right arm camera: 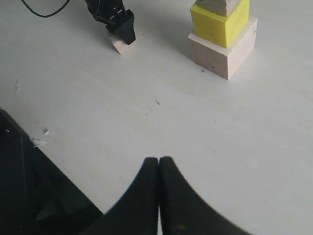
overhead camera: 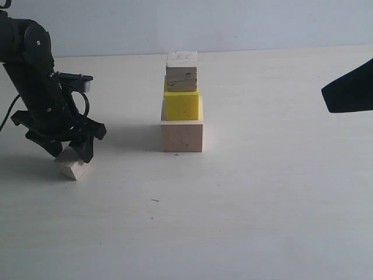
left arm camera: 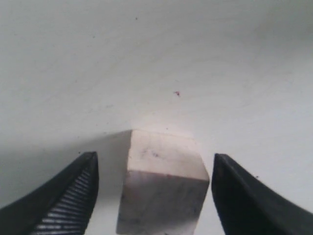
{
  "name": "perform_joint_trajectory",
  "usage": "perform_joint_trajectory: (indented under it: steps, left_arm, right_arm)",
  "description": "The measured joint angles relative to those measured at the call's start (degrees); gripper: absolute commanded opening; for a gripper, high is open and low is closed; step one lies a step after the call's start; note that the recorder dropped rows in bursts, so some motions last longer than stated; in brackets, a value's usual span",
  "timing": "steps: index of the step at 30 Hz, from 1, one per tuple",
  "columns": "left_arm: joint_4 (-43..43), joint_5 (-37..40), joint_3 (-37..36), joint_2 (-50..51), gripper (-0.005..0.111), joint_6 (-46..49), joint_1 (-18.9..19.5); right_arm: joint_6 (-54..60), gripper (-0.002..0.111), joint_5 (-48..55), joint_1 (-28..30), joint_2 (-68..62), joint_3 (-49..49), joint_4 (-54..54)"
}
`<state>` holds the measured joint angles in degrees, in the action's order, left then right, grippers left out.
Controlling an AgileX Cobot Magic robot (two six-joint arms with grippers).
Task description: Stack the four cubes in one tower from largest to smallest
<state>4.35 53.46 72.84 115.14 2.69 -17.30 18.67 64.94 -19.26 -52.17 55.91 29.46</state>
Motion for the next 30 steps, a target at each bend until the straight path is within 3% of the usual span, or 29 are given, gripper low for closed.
perform_joint_trajectory:
  steps: [30]
  left_arm:
    - [1.69,-0.06,0.00,3.18,0.064,11.30,0.00]
  right_arm:
    - [0.00,0.000,0.10,0.00,0.00,0.00,0.00]
